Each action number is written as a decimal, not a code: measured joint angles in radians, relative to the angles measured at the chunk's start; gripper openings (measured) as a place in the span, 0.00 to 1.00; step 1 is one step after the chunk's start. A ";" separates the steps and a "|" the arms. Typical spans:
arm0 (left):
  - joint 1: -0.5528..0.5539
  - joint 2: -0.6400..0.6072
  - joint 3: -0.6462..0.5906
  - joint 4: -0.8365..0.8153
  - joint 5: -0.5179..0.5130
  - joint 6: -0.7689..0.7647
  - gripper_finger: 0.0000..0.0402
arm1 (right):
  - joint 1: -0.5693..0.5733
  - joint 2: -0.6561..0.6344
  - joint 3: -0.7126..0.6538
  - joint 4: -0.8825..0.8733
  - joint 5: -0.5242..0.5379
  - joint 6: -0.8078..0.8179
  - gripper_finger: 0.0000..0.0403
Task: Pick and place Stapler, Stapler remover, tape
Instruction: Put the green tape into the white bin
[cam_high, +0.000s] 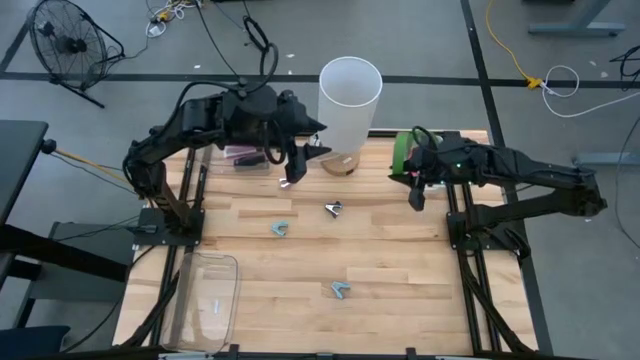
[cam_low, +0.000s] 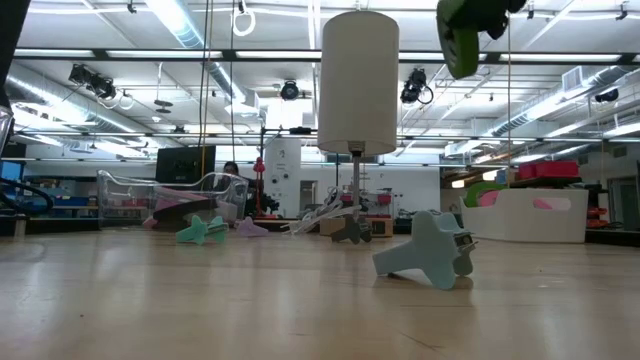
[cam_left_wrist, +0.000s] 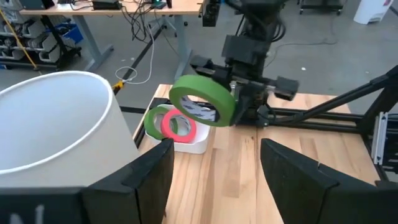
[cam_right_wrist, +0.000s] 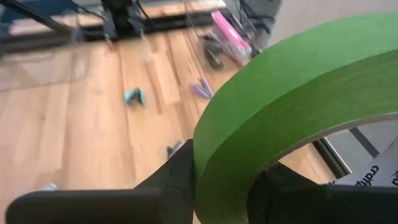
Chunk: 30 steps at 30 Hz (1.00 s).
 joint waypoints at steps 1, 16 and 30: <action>0.000 0.000 0.000 0.000 0.000 0.000 0.60 | -0.009 0.000 0.000 -0.017 0.001 0.000 0.22; 0.000 0.003 0.000 0.010 0.000 0.000 0.60 | -0.193 0.006 -0.210 -0.084 0.145 0.011 0.22; 0.000 0.005 -0.001 0.009 0.000 -0.001 0.60 | -0.364 0.007 -0.437 0.034 0.333 0.002 0.22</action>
